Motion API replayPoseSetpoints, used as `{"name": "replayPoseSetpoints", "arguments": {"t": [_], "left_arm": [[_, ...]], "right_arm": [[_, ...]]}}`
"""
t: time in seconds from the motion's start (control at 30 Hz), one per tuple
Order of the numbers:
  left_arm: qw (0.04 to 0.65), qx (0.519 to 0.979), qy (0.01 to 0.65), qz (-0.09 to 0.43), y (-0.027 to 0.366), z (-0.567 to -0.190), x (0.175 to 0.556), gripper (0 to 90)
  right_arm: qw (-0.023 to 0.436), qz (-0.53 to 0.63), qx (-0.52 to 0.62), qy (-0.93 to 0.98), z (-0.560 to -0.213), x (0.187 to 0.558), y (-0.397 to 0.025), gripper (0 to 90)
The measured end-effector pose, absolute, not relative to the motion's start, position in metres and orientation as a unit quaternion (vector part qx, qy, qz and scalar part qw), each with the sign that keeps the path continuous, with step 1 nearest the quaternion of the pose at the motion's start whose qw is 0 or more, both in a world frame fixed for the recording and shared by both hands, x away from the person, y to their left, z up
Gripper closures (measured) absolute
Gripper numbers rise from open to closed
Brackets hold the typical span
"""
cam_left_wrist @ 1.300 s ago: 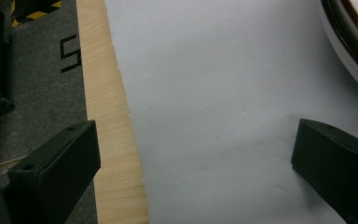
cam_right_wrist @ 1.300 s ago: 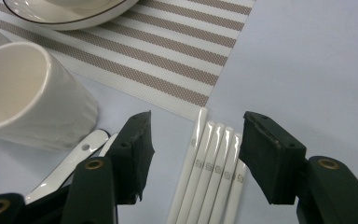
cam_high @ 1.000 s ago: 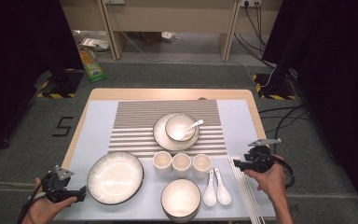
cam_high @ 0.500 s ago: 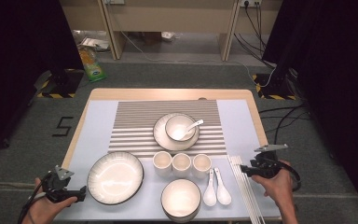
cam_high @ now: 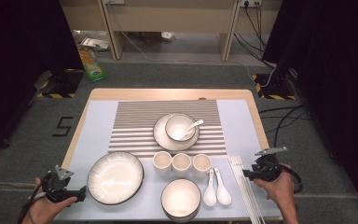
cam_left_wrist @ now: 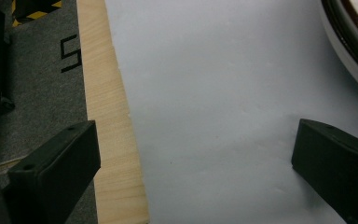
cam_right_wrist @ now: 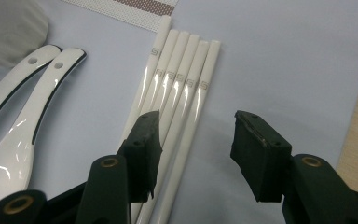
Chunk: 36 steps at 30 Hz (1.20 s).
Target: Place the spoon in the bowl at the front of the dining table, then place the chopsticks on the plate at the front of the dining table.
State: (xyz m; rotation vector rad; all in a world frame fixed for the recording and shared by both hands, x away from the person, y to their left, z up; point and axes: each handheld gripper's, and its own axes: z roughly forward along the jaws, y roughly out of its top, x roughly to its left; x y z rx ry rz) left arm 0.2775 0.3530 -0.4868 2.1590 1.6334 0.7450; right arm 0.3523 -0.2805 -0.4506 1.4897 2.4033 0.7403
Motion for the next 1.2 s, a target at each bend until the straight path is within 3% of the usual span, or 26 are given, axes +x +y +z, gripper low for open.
{"name": "replayPoseSetpoints", "arguments": {"t": [1.2], "left_arm": [[0.167, 0.757, 0.573, 0.264, 0.3531, -0.4871, 0.2770, 0.1]], "right_arm": [[0.093, 0.222, 0.503, 0.830, -0.4538, 0.3492, -0.2809, 57.3]]}}
